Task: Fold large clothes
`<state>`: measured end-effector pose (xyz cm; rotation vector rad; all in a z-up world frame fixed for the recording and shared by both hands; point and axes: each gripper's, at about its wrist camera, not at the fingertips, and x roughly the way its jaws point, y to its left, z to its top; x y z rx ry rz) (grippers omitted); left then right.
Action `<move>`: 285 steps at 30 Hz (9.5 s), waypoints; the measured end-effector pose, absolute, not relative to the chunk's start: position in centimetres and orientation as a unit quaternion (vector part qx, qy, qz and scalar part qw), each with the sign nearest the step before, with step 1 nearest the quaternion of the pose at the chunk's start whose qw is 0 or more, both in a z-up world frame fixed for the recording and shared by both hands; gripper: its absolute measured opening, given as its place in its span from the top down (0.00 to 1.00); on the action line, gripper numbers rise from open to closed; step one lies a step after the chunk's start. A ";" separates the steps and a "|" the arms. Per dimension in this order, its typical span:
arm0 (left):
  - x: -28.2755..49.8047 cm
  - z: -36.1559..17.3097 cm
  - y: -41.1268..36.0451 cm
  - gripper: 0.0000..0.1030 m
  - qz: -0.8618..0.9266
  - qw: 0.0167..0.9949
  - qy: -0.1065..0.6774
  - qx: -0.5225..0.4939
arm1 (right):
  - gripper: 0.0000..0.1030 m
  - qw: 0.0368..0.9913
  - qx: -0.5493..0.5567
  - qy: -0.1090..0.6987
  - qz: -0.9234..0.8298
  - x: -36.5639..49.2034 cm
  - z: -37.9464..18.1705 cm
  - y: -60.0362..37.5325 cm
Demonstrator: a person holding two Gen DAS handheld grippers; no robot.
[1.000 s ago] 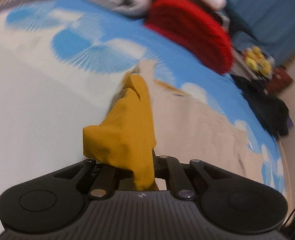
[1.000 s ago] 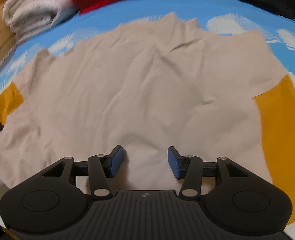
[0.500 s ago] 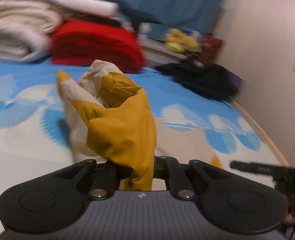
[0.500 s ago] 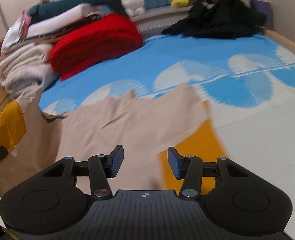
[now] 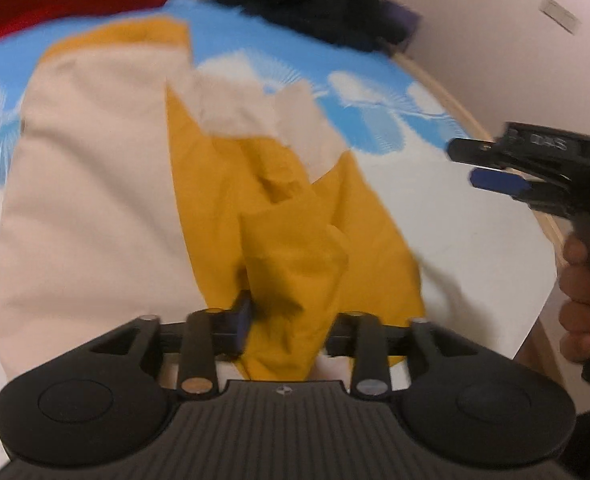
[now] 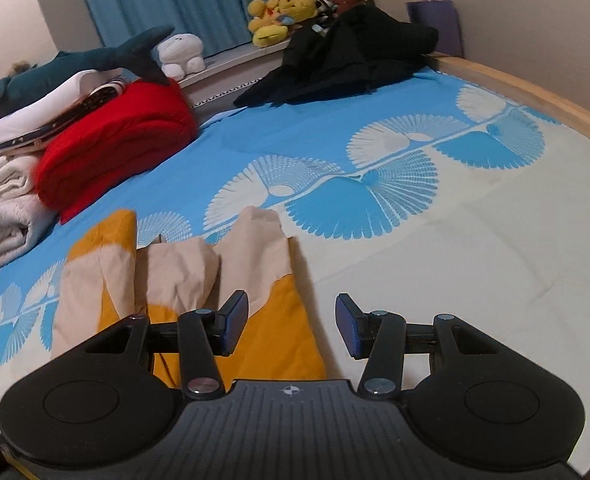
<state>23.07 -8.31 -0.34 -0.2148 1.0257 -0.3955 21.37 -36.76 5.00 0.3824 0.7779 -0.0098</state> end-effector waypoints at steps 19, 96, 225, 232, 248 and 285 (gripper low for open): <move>24.7 4.8 8.2 0.30 -0.035 0.880 0.436 -0.186 | 0.46 0.876 0.251 0.398 0.108 25.0 4.4 -28.3; 23.8 5.9 10.2 0.30 -0.004 0.899 0.405 -0.168 | 0.97 0.885 0.242 0.280 0.283 23.7 9.5 -28.5; 1.5 7.1 3.6 0.07 0.050 0.945 0.322 -0.036 | 0.35 0.946 0.054 0.320 0.020 1.7 7.8 -19.4; 1.9 6.6 3.5 0.07 0.049 0.944 0.325 -0.030 | 0.35 0.948 0.058 0.311 0.026 2.5 7.5 -19.2; 2.0 6.3 3.1 0.07 0.040 0.946 0.320 -0.022 | 0.35 0.952 0.042 0.300 0.052 2.7 7.6 -18.0; 2.2 6.0 2.7 0.07 0.032 0.947 0.319 -0.021 | 0.35 0.951 0.033 0.300 0.060 2.5 7.6 -17.1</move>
